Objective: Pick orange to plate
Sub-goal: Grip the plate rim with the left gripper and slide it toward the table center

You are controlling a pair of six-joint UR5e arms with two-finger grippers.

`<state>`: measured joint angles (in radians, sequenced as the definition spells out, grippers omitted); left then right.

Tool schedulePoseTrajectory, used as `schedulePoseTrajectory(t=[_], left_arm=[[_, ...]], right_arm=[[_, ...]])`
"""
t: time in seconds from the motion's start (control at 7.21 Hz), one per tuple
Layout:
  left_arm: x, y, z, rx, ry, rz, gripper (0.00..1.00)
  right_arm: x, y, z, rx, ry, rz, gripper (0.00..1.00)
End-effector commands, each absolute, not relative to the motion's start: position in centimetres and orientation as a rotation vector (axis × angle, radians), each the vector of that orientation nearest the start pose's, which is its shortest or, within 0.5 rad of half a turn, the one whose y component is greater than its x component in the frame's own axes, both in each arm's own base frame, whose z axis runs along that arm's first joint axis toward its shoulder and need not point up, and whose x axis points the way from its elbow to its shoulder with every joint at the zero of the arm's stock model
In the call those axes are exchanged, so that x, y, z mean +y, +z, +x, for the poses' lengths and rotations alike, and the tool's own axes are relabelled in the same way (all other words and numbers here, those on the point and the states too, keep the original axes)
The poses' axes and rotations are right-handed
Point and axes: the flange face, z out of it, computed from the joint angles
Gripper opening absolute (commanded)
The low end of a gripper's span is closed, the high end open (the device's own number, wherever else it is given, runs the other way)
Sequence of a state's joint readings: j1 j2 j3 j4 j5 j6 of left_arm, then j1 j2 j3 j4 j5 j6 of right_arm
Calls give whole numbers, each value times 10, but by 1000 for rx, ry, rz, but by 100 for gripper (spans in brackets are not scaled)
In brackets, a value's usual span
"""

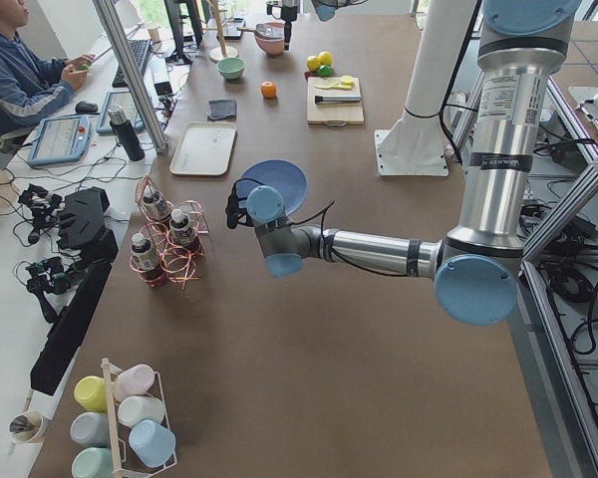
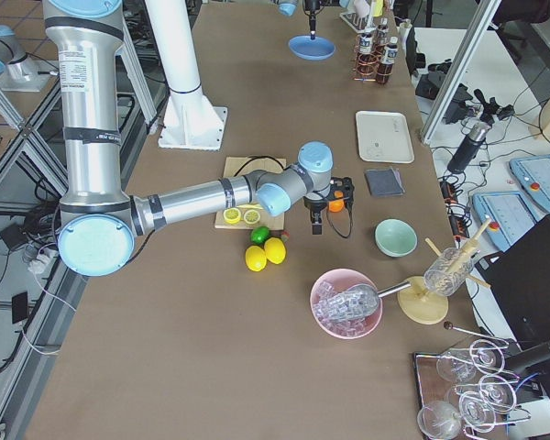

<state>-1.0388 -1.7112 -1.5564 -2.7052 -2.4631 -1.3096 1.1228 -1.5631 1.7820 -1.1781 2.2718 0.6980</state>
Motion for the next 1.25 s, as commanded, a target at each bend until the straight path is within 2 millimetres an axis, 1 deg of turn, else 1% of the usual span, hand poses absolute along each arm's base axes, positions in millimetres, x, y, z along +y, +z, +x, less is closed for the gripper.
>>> schedulePoseTrajectory(t=[0.0, 0.14, 0.42, 0.55, 0.69, 0.83, 0.97, 1.11], left_arm=[[-492, 376, 336, 1392, -144, 67, 0], [-494, 348, 370, 1334, -193, 83, 0], [-462, 282, 454, 1259, -194, 89, 0], [-435, 271, 494, 1250, -202, 104, 0], [-424, 277, 511, 1235, -217, 99, 0], [-416, 289, 529, 1203, -231, 118, 0], [-414, 299, 546, 1174, -239, 129, 0], [-415, 300, 547, 1170, -239, 128, 0]], right_arm=[[-491, 508, -159, -885, 20, 124, 100], [-491, 510, -159, -882, 21, 120, 100], [-492, 509, -160, -884, 20, 123, 100], [-493, 508, -160, -885, 20, 124, 100], [-494, 507, -160, -884, 20, 126, 100], [-495, 507, -161, -882, 19, 129, 100], [-498, 503, -162, -876, 21, 141, 100], [-498, 502, -164, -874, 18, 143, 100]])
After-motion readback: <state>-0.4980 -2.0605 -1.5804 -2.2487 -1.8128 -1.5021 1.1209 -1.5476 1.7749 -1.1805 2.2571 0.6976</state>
